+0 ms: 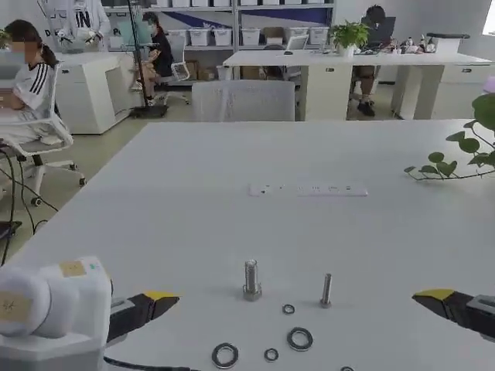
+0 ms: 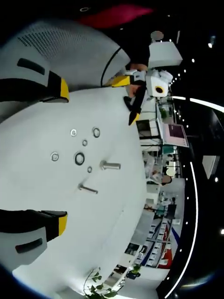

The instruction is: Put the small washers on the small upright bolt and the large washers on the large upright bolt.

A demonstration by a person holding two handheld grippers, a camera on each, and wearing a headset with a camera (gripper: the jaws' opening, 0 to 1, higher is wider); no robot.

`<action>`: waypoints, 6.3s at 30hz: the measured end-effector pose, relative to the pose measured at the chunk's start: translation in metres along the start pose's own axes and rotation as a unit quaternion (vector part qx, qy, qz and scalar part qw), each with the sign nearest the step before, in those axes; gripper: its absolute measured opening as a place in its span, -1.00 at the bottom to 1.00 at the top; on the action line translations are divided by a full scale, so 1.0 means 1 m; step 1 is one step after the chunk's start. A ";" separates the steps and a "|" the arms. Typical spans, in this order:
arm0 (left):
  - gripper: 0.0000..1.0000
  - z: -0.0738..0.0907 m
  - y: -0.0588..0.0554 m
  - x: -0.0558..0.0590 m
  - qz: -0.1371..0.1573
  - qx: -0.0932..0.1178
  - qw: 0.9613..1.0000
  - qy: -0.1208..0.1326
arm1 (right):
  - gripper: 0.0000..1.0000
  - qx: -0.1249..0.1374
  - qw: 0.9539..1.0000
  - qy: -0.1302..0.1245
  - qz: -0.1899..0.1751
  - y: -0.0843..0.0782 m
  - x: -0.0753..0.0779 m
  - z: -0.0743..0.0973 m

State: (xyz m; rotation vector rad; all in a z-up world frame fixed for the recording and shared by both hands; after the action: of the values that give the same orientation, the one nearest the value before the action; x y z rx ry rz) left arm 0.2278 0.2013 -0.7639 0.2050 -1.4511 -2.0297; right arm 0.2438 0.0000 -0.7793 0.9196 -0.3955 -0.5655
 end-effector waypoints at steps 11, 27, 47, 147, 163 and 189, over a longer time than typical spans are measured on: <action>0.88 0.000 0.000 0.000 0.000 0.000 1.000 0.000 | 0.89 -0.005 1.000 0.004 0.006 0.001 0.000 -0.001; 0.87 0.000 -0.001 0.003 0.000 0.000 1.000 -0.003 | 0.84 -0.012 1.000 0.005 0.011 -0.001 -0.002 0.000; 0.86 -0.001 -0.001 0.005 -0.001 -0.004 1.000 -0.006 | 0.81 -0.024 1.000 0.004 0.019 -0.005 -0.003 0.000; 0.80 0.000 0.002 0.004 -0.003 0.008 1.000 -0.011 | -0.64 -0.309 0.909 0.136 0.244 -0.045 -0.010 -0.072; 0.79 0.000 0.004 0.004 -0.001 0.012 1.000 -0.011 | -0.69 -0.322 0.900 0.147 0.256 -0.044 -0.011 -0.077; 0.78 0.001 0.006 0.002 -0.001 0.017 1.000 -0.006 | -0.69 -0.336 0.893 0.150 0.259 -0.045 -0.008 -0.079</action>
State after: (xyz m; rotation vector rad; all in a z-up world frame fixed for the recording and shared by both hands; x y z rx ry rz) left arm 0.2280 0.2000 -0.7578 0.2089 -1.4956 -2.0120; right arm 0.2678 0.0331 -0.8610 0.1975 -0.1280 -0.0384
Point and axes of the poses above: the centre of the closed fingertips' face, and the gripper's own axes: z roughly backward along the fingers, x roughly to its right, y roughly out of its top, the point moved 2 cm from there along z, roughly backward along the fingers, and after that the axes turned 6 degrees about -y, right-handed, at the moved point
